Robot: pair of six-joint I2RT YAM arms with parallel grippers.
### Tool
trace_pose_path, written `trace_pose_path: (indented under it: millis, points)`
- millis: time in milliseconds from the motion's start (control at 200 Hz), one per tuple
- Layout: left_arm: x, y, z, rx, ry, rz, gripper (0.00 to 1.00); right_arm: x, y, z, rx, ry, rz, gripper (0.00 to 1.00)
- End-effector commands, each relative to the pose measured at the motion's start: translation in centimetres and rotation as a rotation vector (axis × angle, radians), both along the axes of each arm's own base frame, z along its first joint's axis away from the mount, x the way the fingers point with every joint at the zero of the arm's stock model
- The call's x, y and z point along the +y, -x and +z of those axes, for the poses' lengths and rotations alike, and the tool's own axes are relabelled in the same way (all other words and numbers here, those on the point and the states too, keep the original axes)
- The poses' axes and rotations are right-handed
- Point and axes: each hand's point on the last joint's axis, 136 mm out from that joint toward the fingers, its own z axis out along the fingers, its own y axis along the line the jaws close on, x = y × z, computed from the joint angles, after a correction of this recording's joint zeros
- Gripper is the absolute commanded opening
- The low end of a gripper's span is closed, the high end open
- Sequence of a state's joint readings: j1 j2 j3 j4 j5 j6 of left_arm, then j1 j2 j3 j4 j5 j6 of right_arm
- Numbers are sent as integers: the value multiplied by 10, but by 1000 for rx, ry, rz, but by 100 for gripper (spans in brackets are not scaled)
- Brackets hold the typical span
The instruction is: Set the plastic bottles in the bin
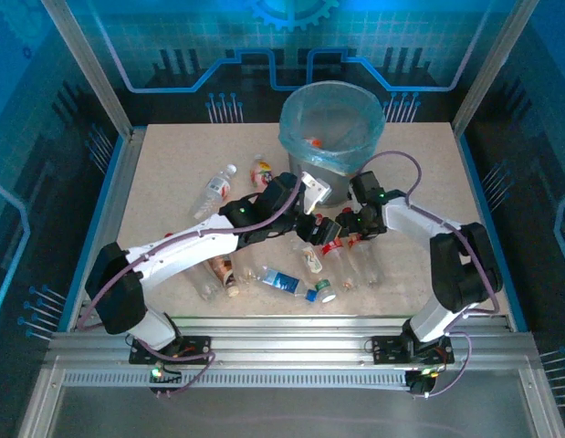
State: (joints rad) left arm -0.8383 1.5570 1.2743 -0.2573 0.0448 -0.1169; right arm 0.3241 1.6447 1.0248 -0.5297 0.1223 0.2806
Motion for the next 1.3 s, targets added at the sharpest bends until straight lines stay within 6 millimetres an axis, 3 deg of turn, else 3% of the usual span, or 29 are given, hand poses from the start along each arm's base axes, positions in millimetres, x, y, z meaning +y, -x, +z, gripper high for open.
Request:
trace_pose_path:
  millis: [0,315,765,890,1045,1296]
  points:
    - [9,-2,16,-39,5,9,88,1,-12,-2,-5,-21,-28,83]
    - [9,-4,16,-36,10,14,88,-8,-1,-15,31,-24,-40,73]
    - [11,-3,20,-39,15,16,88,-27,10,10,-29,-49,-90,57]
    - [12,-3,25,-51,20,20,88,-35,13,26,-83,-41,-118,56]
    - [18,-5,36,-76,32,35,88,-45,20,64,-197,-32,-145,54]
    - [36,-11,87,-155,127,83,88,-48,38,142,-433,-84,-159,53]
